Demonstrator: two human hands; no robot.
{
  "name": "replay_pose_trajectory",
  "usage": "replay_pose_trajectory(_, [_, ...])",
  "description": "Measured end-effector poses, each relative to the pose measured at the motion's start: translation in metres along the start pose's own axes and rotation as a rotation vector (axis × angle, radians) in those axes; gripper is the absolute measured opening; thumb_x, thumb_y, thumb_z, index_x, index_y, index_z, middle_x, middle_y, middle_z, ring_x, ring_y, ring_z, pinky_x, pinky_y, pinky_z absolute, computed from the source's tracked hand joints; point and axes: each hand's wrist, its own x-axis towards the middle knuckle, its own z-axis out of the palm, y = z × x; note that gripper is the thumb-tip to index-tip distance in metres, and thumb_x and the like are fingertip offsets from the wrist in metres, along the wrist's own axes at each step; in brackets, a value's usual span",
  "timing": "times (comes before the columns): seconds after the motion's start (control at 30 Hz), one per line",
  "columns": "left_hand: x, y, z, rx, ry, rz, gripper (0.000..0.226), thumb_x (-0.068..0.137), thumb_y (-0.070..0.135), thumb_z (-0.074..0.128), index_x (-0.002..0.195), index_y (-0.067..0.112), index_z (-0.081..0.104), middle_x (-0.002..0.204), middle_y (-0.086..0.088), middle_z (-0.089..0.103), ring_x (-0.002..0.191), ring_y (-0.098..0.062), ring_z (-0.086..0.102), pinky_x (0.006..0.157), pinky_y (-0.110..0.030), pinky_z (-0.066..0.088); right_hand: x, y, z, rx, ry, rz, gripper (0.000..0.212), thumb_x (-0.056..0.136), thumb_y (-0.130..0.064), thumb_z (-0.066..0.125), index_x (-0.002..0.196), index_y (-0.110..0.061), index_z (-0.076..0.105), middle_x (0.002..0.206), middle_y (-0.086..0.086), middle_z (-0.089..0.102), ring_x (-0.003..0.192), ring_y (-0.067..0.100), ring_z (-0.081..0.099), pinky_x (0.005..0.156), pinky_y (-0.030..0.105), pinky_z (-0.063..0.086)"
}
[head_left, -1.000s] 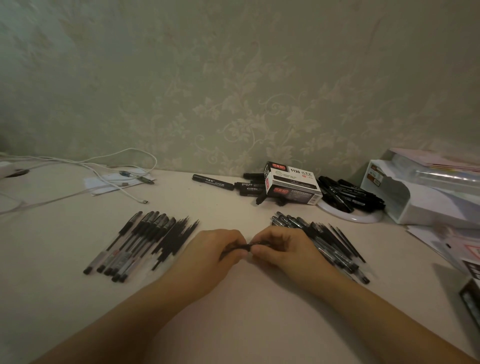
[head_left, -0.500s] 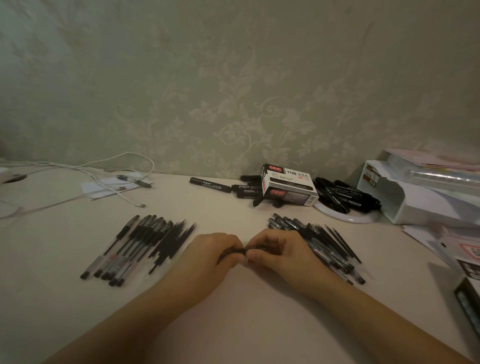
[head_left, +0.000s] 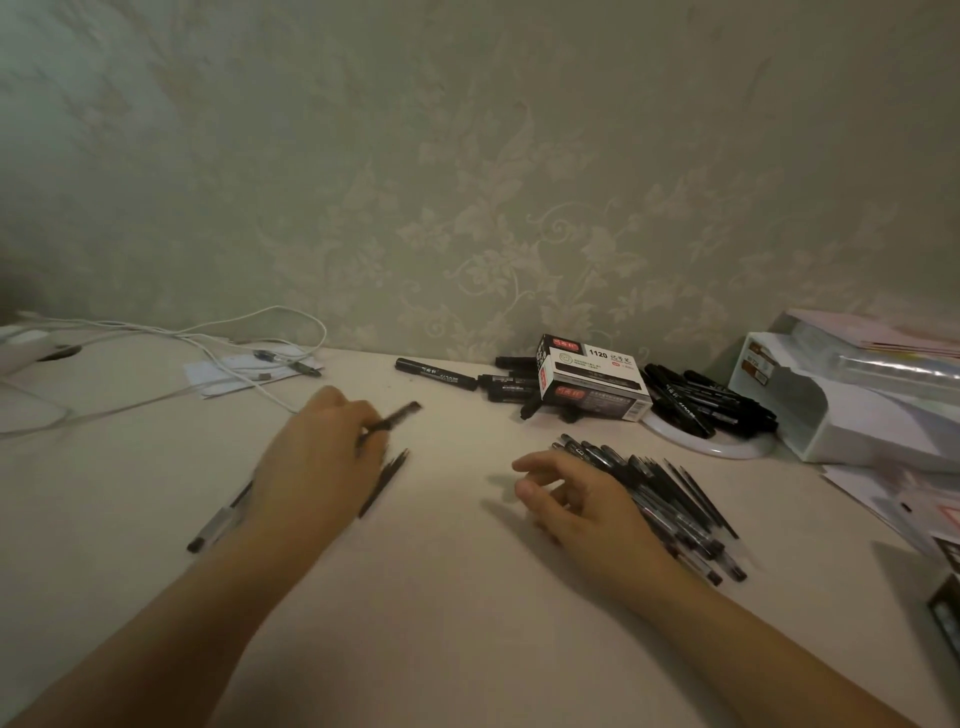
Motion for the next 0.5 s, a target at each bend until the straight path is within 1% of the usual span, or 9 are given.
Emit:
replay_pose_trajectory(0.07, [0.007,-0.022,-0.007,0.124,-0.020,-0.150,0.019,0.092,0.027,0.057,0.100,0.016,0.069,0.087,-0.002,0.048,0.069,-0.016,0.047,0.064,-0.031,0.039,-0.001,-0.001,0.001,-0.010,0.004,-0.002,0.016,0.094,-0.026,0.065,0.109,-0.029,0.068,0.096,-0.007,0.068,0.071,0.005,0.062,0.067,0.019,0.053])
replay_pose_trajectory(0.17, [0.008,-0.038,-0.008,0.166,-0.098,-0.258,0.019,0.092,0.026,0.057,0.102,0.015,0.069,0.092,-0.006,0.054,0.080,-0.024,0.053,0.071,-0.036,0.048,-0.002,-0.003,0.001,-0.028,0.011,0.004,0.015,0.094,-0.024,0.064,0.107,-0.029,0.069,0.094,-0.006,0.068,0.070,0.005,0.061,0.067,0.019,0.053])
replay_pose_trajectory(0.23, [0.007,-0.039,-0.005,0.172,-0.145,-0.273,0.017,0.091,0.024,0.058,0.101,0.015,0.069,0.092,-0.007,0.057,0.082,-0.026,0.055,0.071,-0.034,0.047,-0.003,-0.003,0.001,-0.038,0.015,0.005,0.014,0.094,-0.025,0.064,0.106,-0.030,0.070,0.094,-0.008,0.068,0.071,0.005,0.061,0.067,0.019,0.052])
replay_pose_trajectory(0.33, [0.005,-0.037,-0.002,0.193,-0.184,-0.282,0.016,0.090,0.024,0.060,0.102,0.017,0.068,0.097,-0.009,0.060,0.087,-0.027,0.058,0.072,-0.033,0.047,-0.003,-0.002,0.001,-0.056,0.018,-0.003,0.013,0.094,-0.026,0.065,0.103,-0.032,0.071,0.093,-0.010,0.070,0.072,0.006,0.061,0.067,0.018,0.052])
replay_pose_trajectory(0.43, [0.005,-0.036,-0.002,0.205,-0.192,-0.285,0.018,0.089,0.025,0.060,0.104,0.018,0.067,0.099,-0.009,0.059,0.090,-0.028,0.058,0.075,-0.036,0.049,-0.003,-0.002,0.002,-0.100,0.030,-0.038,0.012,0.093,-0.024,0.066,0.101,-0.032,0.072,0.091,-0.011,0.070,0.074,0.004,0.060,0.067,0.018,0.051])
replay_pose_trajectory(0.5, [0.005,-0.034,-0.002,0.205,-0.175,-0.268,0.021,0.090,0.028,0.059,0.107,0.017,0.065,0.100,-0.009,0.057,0.090,-0.029,0.058,0.076,-0.038,0.050,-0.004,-0.002,0.003,-0.151,0.047,-0.070,0.013,0.092,-0.022,0.067,0.100,-0.032,0.072,0.090,-0.014,0.068,0.076,0.003,0.061,0.067,0.016,0.051])
